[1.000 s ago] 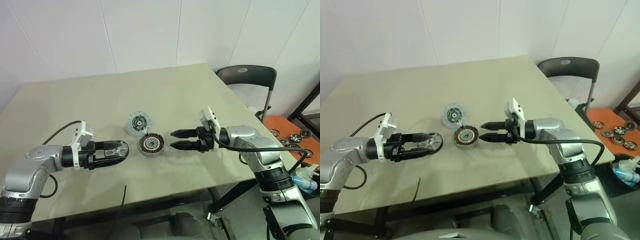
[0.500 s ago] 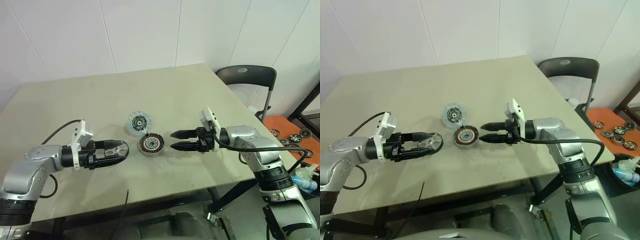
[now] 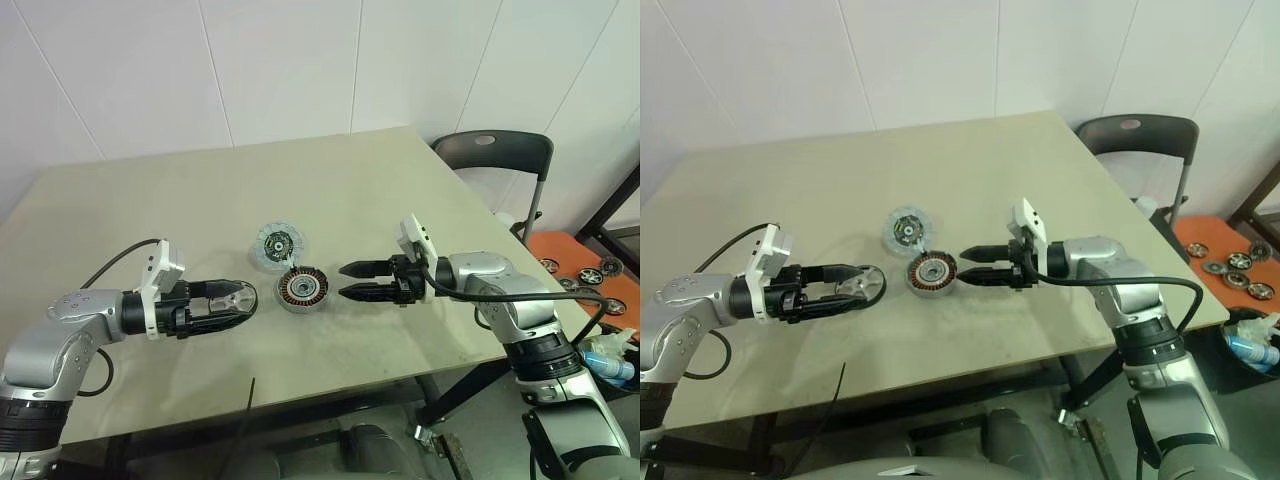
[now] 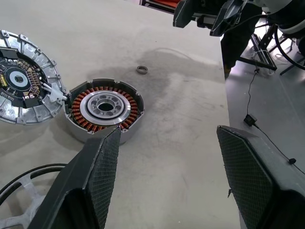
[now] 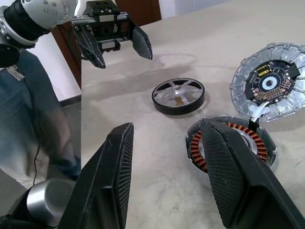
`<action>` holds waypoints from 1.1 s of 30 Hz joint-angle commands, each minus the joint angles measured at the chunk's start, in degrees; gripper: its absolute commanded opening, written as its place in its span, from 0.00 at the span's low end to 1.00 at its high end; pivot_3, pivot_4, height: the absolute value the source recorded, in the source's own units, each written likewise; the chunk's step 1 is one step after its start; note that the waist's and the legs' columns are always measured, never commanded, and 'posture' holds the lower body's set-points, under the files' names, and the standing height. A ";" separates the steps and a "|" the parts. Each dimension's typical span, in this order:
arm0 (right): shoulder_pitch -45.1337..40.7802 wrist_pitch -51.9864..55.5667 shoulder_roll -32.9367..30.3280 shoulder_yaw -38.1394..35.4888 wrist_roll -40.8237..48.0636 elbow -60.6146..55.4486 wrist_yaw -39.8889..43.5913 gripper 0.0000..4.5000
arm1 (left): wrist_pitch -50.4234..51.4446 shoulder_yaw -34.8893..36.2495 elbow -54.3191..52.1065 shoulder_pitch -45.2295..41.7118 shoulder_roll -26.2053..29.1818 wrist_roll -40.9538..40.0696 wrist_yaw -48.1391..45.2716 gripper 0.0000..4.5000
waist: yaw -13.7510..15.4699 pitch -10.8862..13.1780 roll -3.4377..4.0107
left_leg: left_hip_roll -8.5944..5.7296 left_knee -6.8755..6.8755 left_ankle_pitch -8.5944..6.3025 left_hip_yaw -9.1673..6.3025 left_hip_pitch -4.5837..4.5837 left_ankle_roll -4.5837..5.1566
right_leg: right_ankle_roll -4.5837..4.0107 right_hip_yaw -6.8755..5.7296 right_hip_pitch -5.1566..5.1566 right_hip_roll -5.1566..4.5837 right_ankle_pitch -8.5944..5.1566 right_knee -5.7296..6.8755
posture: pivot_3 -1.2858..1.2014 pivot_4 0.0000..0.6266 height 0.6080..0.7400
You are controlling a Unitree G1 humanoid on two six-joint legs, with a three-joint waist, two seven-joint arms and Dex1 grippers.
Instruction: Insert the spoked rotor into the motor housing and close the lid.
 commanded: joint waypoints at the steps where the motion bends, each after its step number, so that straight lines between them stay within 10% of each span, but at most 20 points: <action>1: -1.81 -0.91 0.36 -0.64 0.14 -0.22 0.33 0.50 | -0.35 2.11 -1.48 -0.55 0.77 -0.94 0.13 0.76 | 0.02 0.00 0.00 | 0.00 0.00 0.00 0.00 0.00 0.00 | 0.00 0.00 0.00 0.00 0.00 0.00 | 0.52 0.00 1.00; 33: -0.22 -1.40 0.59 -1.17 -0.48 -0.78 -0.26 0.50 | -1.13 1.26 1.08 -3.57 0.36 0.33 0.24 0.76 | -0.01 0.00 0.00 | 0.00 0.00 0.00 0.00 -0.01 0.00 | 0.00 0.00 0.00 0.00 0.00 0.00 | 0.52 0.00 1.00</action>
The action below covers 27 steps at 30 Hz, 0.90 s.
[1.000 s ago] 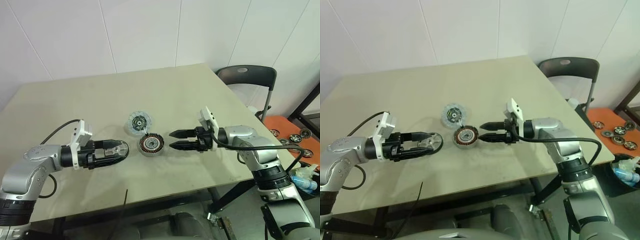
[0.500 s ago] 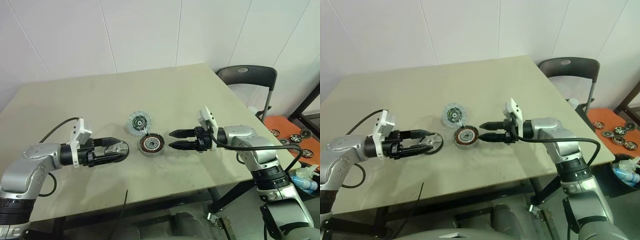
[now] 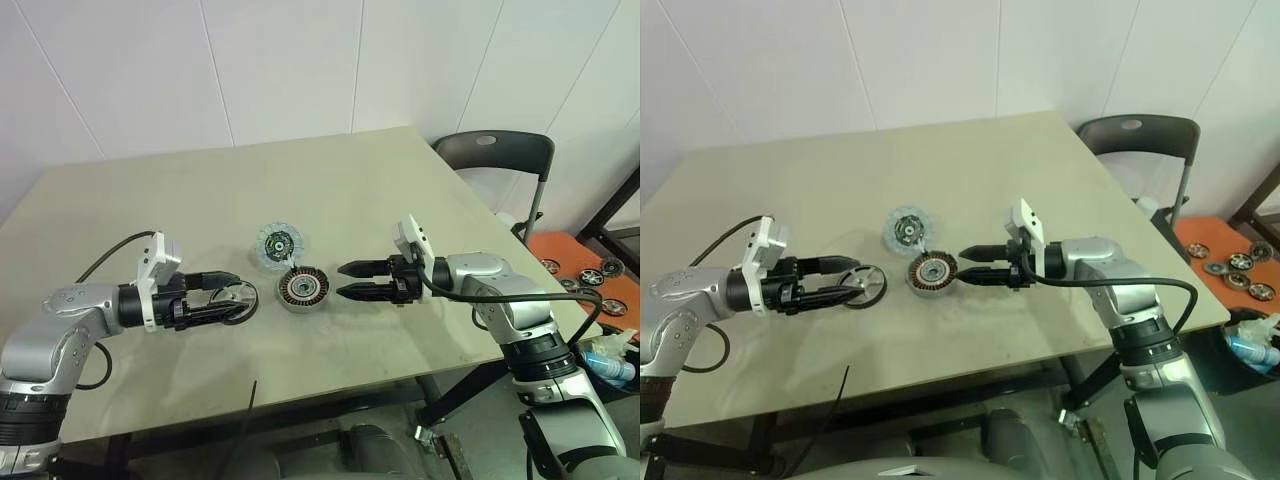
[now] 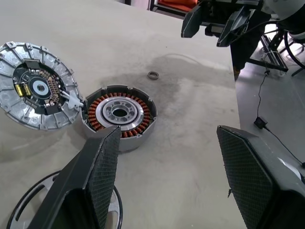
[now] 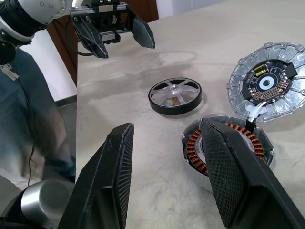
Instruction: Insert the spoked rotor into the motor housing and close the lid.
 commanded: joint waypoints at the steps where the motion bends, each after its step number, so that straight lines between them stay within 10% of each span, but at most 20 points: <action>1: -0.63 -0.64 -0.36 -1.14 0.64 -1.08 0.38 0.50 | -0.91 0.59 0.04 -1.91 0.09 -0.11 -0.13 0.76 | -0.02 0.00 0.00 | 0.00 0.00 0.00 0.00 0.00 0.00 | 0.00 0.00 0.00 0.00 0.00 0.00 | 0.52 0.00 1.00; 27: -1.31 -1.63 -0.87 -1.31 -0.14 -0.48 0.24 0.50 | -2.36 -0.75 3.66 -5.23 -1.69 0.81 -0.89 0.76 | 0.06 0.00 0.00 | 0.00 0.00 0.00 0.00 0.00 0.00 | 0.00 0.00 0.00 0.00 0.00 0.01 | 0.52 0.00 1.00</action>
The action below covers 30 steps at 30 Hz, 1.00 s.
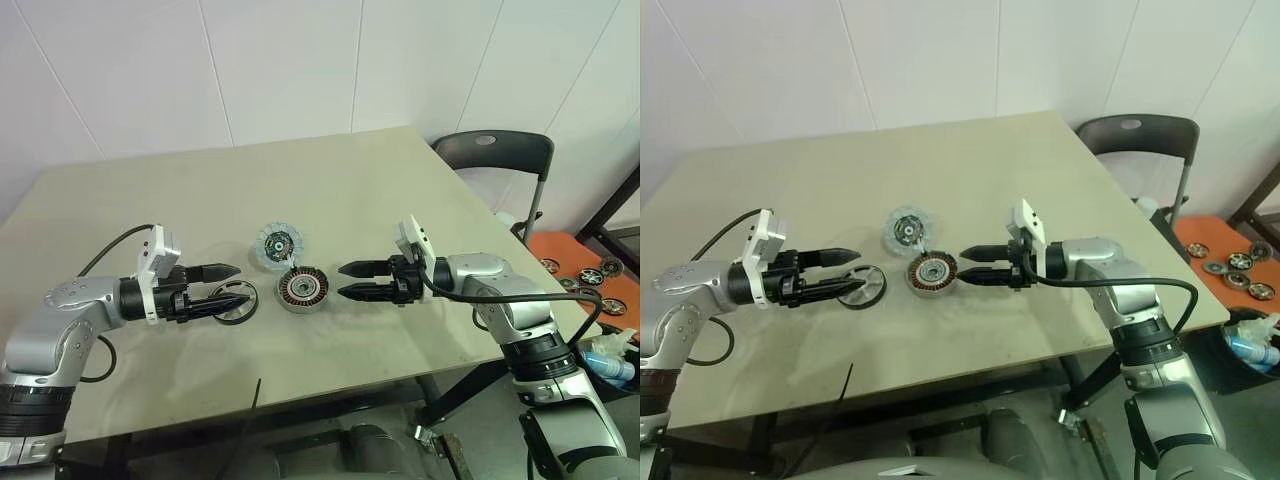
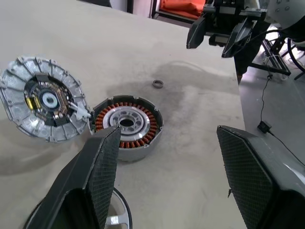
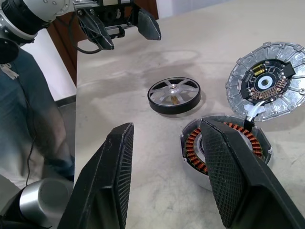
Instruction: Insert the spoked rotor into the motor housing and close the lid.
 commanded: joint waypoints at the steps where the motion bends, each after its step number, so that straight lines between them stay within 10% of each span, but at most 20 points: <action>1: -1.27 -0.47 -0.98 -1.43 0.07 -1.41 -0.25 0.50 | -1.66 -0.56 1.54 -2.71 -0.41 0.60 -1.07 0.76 | 0.04 0.00 0.00 | 0.00 0.00 0.00 0.00 0.00 0.00 | 0.00 0.00 0.00 0.00 0.00 0.00 | 0.52 0.00 1.00; 30: -0.11 0.85 -2.61 -2.27 1.11 -3.88 -2.24 0.50 | -2.77 -2.48 4.39 -5.54 -2.05 1.95 -2.79 0.76 | -0.01 0.00 0.00 | 0.00 0.02 0.00 0.00 0.01 0.00 | 0.00 0.01 0.02 0.00 0.00 0.01 | 0.52 0.00 1.00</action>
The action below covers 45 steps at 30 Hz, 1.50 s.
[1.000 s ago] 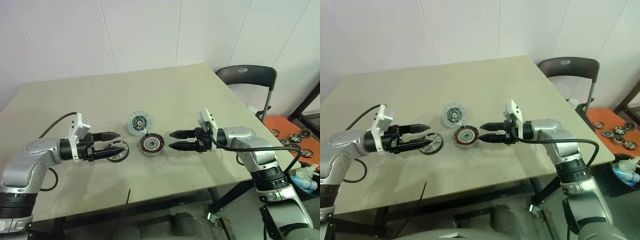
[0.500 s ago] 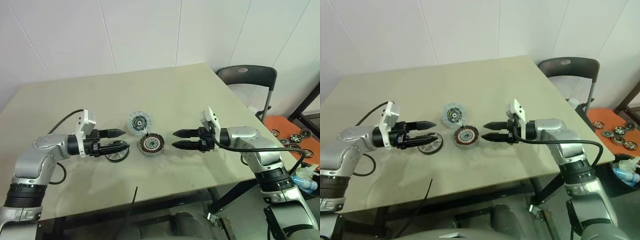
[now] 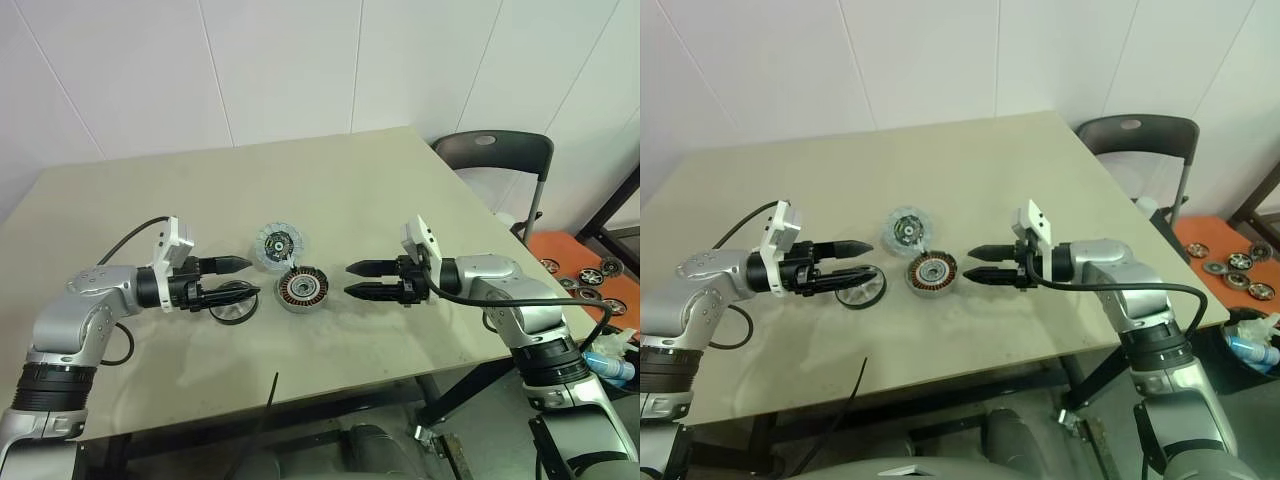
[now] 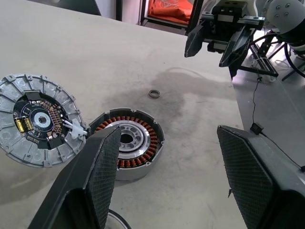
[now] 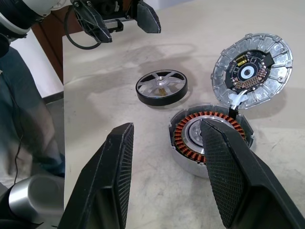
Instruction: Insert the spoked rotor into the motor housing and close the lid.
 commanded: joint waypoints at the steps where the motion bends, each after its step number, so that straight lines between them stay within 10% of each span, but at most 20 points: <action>1: -1.82 -0.29 -0.32 -1.40 0.82 -1.15 0.46 0.50 | -0.54 1.23 -1.23 -0.11 0.36 -0.44 -0.21 0.76 | 0.01 0.00 0.00 | 0.00 0.00 0.00 0.00 0.00 0.00 | 0.00 0.00 0.00 0.00 0.00 0.00 | 0.52 0.00 1.00; 45: -2.86 -0.74 1.00 -0.95 0.59 0.00 0.68 0.50 | 0.13 2.26 -1.24 -0.69 1.54 -0.81 -0.34 0.76 | 0.00 0.00 0.00 | 0.00 0.00 0.00 0.00 0.00 0.00 | 0.00 0.00 0.00 0.00 0.00 0.00 | 0.52 0.00 1.00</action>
